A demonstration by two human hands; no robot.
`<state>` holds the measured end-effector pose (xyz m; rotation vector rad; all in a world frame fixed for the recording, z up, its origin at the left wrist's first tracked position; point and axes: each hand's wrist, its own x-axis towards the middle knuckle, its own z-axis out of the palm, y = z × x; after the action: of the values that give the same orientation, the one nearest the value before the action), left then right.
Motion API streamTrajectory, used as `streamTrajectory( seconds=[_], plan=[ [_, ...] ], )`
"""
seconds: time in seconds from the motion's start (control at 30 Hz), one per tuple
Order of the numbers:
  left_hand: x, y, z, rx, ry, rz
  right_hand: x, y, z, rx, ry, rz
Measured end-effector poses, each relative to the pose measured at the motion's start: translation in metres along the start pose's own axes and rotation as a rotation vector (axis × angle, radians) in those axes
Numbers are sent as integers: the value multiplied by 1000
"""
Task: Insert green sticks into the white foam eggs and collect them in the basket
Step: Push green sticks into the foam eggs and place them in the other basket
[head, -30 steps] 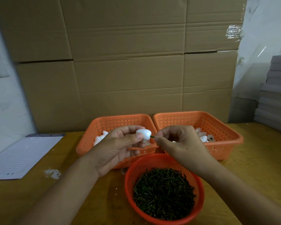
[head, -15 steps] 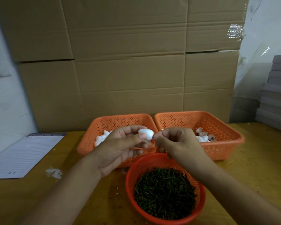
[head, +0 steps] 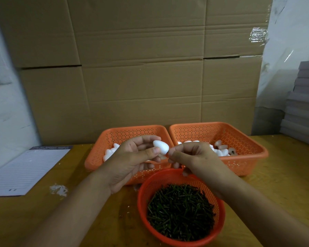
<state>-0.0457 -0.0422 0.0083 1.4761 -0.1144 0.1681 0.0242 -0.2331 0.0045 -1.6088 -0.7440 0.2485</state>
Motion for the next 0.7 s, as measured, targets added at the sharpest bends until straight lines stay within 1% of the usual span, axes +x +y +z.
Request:
streamTrajectory(
  seconds=[0.23,0.43,0.7],
  plan=[
    [0,-2,3,10,10,1,-1,4,8,-14,-75,71],
    [0,-1,5,55,24,16,0,6,9,82,40,87],
    [1,-4,11,152,32,70,-3,5,15,62,30,56]
  ],
)
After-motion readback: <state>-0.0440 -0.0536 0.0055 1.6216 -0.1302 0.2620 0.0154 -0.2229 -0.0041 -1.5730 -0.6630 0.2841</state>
